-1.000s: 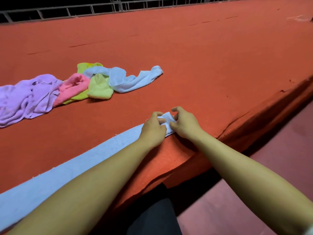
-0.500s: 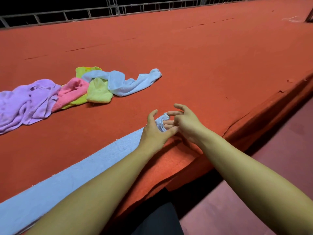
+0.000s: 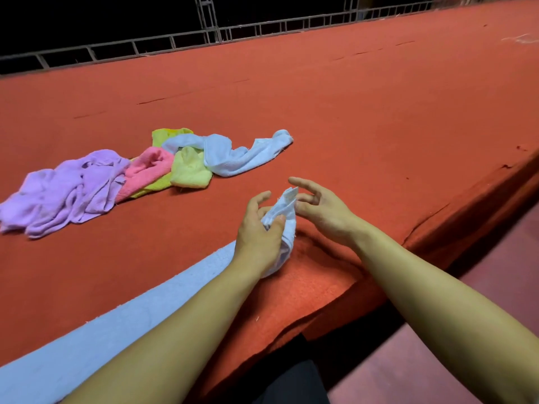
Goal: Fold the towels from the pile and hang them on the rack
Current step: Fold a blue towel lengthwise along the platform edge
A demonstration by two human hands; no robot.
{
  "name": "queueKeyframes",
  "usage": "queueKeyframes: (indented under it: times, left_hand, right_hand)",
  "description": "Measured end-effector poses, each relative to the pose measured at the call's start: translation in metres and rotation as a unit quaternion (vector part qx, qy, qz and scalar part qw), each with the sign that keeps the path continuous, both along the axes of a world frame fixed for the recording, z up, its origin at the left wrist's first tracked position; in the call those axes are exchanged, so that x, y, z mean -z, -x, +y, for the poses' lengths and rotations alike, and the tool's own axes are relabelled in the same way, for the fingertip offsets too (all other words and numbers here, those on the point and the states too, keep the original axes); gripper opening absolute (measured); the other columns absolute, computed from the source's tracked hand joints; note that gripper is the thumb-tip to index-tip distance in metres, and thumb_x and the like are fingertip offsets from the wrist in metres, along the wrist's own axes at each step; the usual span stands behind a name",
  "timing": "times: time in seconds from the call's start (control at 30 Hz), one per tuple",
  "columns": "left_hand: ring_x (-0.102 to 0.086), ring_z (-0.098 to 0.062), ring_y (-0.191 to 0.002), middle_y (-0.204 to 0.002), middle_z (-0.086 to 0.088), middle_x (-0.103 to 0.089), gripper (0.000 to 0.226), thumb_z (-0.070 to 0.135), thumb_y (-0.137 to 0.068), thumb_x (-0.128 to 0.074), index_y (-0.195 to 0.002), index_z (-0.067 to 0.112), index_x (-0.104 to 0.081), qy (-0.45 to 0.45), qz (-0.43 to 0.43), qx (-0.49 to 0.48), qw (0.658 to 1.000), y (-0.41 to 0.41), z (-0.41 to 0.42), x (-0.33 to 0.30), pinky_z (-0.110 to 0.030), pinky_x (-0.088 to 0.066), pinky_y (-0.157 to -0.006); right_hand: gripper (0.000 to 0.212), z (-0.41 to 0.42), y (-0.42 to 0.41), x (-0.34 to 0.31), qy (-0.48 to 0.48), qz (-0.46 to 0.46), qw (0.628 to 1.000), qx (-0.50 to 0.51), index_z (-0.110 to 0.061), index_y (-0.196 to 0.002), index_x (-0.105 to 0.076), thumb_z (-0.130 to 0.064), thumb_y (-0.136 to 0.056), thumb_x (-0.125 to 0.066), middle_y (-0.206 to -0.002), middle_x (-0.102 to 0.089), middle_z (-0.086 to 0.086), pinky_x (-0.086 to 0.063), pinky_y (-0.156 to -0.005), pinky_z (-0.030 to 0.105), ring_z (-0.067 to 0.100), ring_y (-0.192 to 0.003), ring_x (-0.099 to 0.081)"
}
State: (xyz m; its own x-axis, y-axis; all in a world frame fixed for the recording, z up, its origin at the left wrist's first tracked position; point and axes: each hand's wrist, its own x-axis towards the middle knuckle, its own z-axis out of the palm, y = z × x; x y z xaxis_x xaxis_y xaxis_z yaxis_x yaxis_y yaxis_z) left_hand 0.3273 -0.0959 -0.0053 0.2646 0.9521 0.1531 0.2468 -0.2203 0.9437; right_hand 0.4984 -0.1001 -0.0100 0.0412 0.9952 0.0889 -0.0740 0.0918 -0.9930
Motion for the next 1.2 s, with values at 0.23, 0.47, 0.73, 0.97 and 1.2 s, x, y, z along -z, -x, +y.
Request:
queueKeyframes:
  times: [0.23, 0.47, 0.73, 0.97, 1.2]
  left_hand:
    - [-0.068, -0.009, -0.092, -0.103, 0.011, -0.07, 0.043, 0.025, -0.084, -0.063, -0.121, 0.041, -0.05, -0.001, -0.055, -0.053, 0.997, 0.064, -0.009, -0.019, -0.042, -0.055, -0.088]
    - [-0.069, -0.006, -0.088, -0.1, 0.012, -0.069, 0.047, 0.007, -0.088, -0.065, -0.12, 0.037, -0.048, -0.032, -0.075, -0.169, 0.982, 0.183, -0.034, -0.017, -0.044, -0.056, -0.083]
    - [-0.057, -0.012, -0.059, -0.098, -0.003, -0.067, 0.055, 0.003, -0.091, -0.061, -0.126, 0.04, -0.04, 0.003, -0.069, -0.336, 0.939, 0.338, -0.09, 0.01, -0.039, -0.054, -0.064]
    - [-0.061, -0.014, -0.085, -0.101, 0.003, -0.063, 0.053, 0.012, -0.089, -0.065, -0.135, 0.027, -0.042, 0.042, 0.081, -0.424, 0.901, 0.433, -0.115, 0.024, -0.022, -0.04, -0.07]
    - [-0.057, -0.016, -0.09, -0.091, 0.016, -0.059, 0.053, 0.013, -0.09, -0.063, -0.138, 0.02, -0.041, 0.06, 0.142, -0.454, 0.877, 0.478, -0.116, 0.026, -0.024, -0.035, -0.075]
  right_hand:
    - [0.041, 0.024, 0.056, -0.037, -0.037, -0.017, 0.993, -0.107, -0.021, -0.131, -0.054, -0.003, -0.094, -0.06, -0.085, -0.062, -0.001, -0.049, -0.087, 0.03, 0.013, -0.086, -0.059]
    - [0.042, 0.042, 0.188, -0.059, -0.109, -0.167, 0.956, -0.213, -0.024, -0.13, -0.054, -0.012, -0.091, -0.068, -0.087, -0.065, -0.004, -0.045, -0.074, 0.03, 0.01, -0.082, -0.058]
    - [0.043, 0.043, 0.371, -0.034, -0.157, -0.245, 0.888, -0.355, -0.022, -0.129, -0.051, -0.01, -0.091, -0.068, -0.091, -0.064, 0.005, -0.049, -0.075, 0.025, 0.01, -0.078, -0.058]
    - [0.045, 0.036, 0.486, 0.0, -0.193, -0.324, 0.851, -0.366, -0.019, -0.132, -0.053, -0.014, -0.089, -0.069, -0.09, -0.066, -0.002, -0.042, -0.071, 0.015, -0.003, -0.067, -0.055]
    - [0.045, 0.032, 0.536, 0.012, -0.189, -0.332, 0.859, -0.341, -0.019, -0.132, -0.054, -0.017, -0.089, -0.068, -0.094, -0.067, -0.004, -0.041, -0.075, 0.015, 0.006, -0.078, -0.059]
